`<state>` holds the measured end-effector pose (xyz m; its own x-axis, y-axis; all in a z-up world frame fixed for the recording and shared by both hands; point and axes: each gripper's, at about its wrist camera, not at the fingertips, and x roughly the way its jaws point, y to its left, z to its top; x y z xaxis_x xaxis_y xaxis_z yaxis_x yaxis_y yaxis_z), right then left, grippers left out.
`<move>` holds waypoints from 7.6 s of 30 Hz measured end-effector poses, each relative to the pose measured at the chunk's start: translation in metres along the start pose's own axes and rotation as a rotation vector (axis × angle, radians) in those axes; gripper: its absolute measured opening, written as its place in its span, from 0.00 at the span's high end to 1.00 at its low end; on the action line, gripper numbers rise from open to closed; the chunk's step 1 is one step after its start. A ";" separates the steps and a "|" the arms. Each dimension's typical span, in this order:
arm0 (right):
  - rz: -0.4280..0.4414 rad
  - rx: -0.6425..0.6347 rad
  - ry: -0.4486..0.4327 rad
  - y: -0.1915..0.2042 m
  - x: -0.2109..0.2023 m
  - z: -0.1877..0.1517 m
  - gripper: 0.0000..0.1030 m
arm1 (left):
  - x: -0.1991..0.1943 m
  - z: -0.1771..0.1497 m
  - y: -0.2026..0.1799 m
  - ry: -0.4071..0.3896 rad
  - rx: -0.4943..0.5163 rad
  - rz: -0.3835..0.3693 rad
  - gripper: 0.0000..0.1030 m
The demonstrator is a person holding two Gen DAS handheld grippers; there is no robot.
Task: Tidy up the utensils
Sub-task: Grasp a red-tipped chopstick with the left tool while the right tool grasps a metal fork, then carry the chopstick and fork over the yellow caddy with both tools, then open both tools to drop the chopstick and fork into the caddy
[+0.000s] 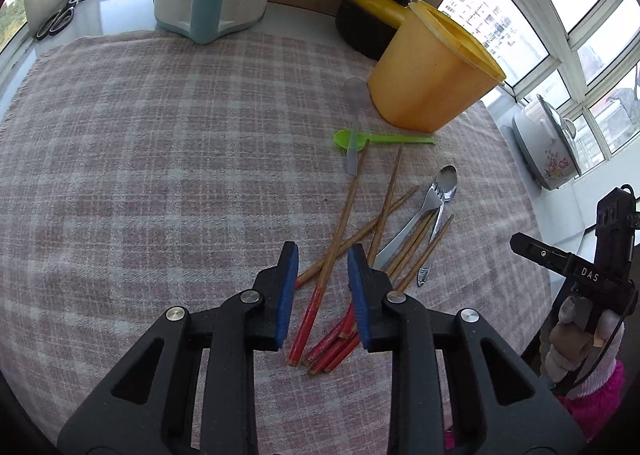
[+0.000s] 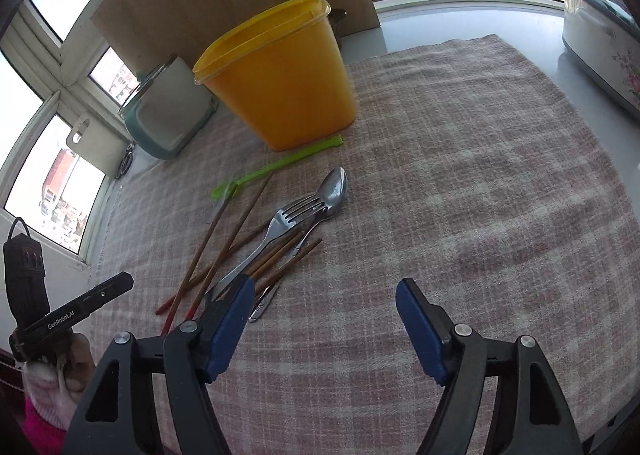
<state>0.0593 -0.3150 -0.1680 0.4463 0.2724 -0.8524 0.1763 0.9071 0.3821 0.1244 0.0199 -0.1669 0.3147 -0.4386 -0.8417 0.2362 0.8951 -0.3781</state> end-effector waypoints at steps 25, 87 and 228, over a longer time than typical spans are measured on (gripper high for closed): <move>0.178 0.119 0.160 0.032 0.076 0.033 0.68 | 0.061 0.033 -0.007 0.150 0.092 -0.099 0.86; 0.072 -0.071 -0.047 0.061 0.033 0.037 0.98 | 0.038 0.054 -0.032 0.016 0.145 -0.111 0.97; -0.158 -0.450 -0.274 0.061 0.006 0.206 0.89 | 0.055 0.187 -0.147 -0.536 0.205 0.012 0.97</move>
<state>0.2538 -0.3241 -0.0765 0.6678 0.0824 -0.7398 -0.1057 0.9943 0.0154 0.2787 -0.1503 -0.0856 0.7280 -0.4551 -0.5127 0.3859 0.8902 -0.2423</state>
